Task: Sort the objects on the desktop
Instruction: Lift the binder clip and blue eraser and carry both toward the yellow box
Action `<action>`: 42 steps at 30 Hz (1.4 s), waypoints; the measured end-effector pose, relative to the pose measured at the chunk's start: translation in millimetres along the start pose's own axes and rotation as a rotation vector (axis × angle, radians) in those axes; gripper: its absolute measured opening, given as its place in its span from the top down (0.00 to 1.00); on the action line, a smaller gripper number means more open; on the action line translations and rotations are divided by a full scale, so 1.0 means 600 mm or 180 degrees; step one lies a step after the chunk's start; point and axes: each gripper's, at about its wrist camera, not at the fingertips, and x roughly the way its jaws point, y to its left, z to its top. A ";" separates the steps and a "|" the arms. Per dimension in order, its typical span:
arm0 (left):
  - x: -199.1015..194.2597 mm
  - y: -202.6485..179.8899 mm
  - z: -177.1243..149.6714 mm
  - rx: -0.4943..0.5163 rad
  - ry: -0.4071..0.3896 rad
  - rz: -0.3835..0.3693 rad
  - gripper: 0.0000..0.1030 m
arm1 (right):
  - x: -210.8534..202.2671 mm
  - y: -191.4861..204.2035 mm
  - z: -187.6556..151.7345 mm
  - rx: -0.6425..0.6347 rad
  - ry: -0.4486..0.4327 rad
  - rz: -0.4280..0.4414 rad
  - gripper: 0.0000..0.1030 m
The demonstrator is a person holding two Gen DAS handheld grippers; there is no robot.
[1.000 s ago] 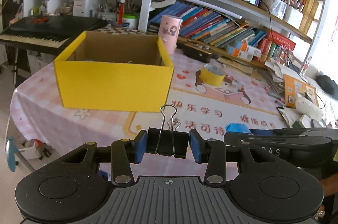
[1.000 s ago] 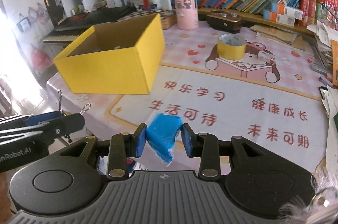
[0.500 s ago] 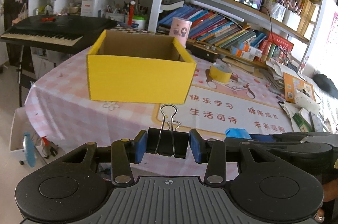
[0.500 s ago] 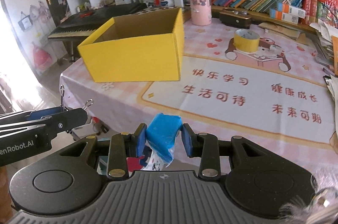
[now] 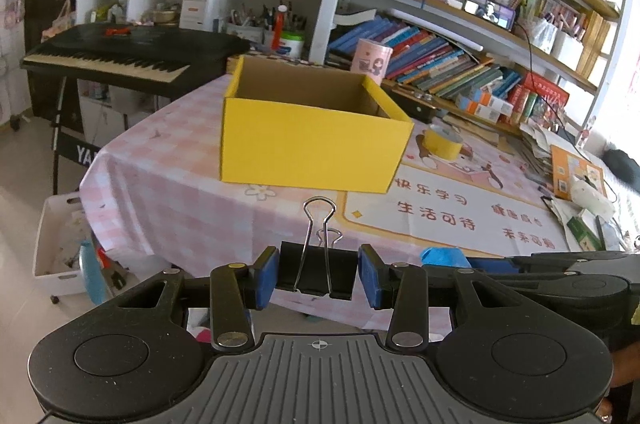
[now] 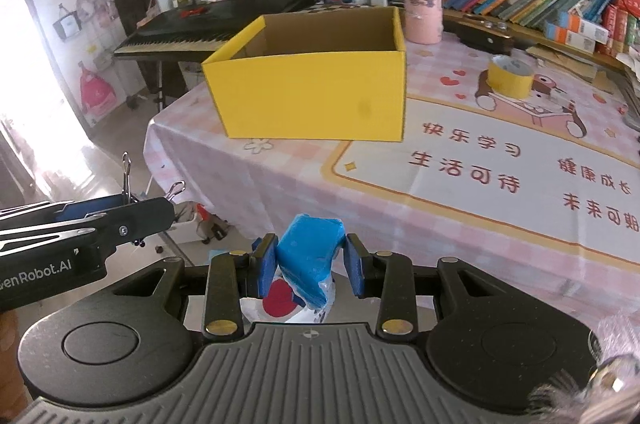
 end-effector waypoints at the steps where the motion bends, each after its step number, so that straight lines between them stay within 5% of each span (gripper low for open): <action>1: -0.001 0.004 0.000 -0.0007 -0.0002 0.0005 0.60 | 0.001 0.004 0.000 -0.0012 0.0005 0.0005 0.68; 25: 0.018 0.037 0.022 -0.0140 -0.0052 0.0173 0.60 | 0.051 0.029 0.037 -0.0216 0.0100 0.0181 0.68; 42: 0.127 0.013 0.159 0.0015 -0.0374 0.0303 0.60 | 0.124 -0.040 0.205 -0.0252 -0.0387 0.0258 0.68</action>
